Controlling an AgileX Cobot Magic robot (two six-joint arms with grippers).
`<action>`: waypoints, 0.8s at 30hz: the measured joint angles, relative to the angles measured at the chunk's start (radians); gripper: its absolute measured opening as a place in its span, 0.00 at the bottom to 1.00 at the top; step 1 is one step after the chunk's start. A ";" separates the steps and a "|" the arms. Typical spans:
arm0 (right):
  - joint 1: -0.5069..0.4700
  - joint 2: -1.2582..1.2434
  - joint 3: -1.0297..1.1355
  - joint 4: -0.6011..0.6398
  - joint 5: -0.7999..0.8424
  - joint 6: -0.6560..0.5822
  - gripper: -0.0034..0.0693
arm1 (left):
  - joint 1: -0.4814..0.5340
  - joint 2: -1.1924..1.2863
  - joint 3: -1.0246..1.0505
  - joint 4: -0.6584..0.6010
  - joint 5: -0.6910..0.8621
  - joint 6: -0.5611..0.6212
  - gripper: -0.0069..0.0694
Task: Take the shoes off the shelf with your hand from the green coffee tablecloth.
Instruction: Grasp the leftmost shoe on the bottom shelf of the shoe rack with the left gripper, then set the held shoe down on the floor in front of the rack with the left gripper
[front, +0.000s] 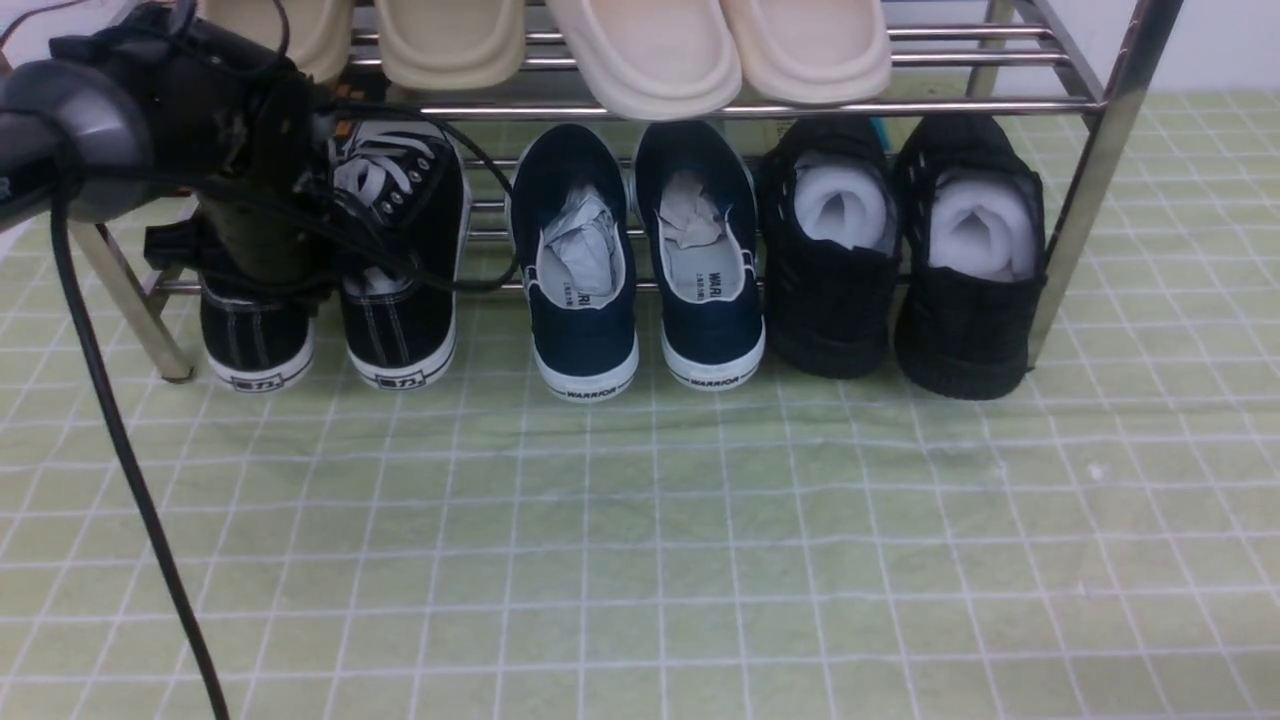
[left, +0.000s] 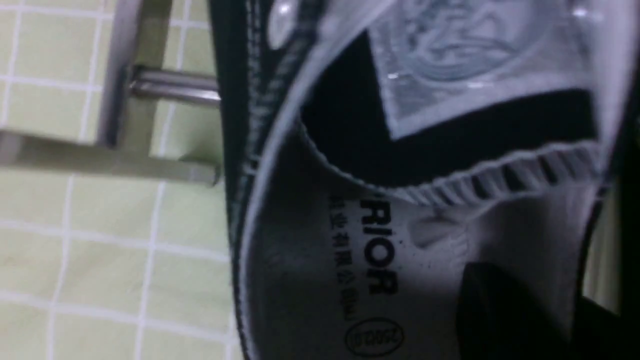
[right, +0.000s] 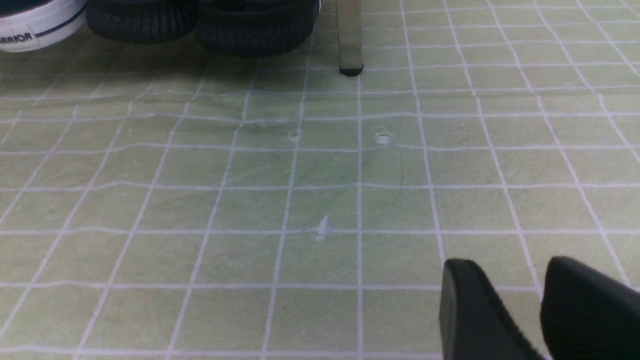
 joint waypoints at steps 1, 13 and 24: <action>0.000 0.000 0.000 0.000 0.000 0.000 0.37 | 0.001 -0.013 0.000 0.001 0.033 0.000 0.11; 0.000 0.000 0.000 0.000 0.000 0.000 0.37 | 0.001 -0.314 0.001 -0.039 0.429 0.009 0.11; 0.000 0.000 0.000 0.000 0.000 0.000 0.37 | 0.002 -0.526 0.089 -0.255 0.429 0.112 0.11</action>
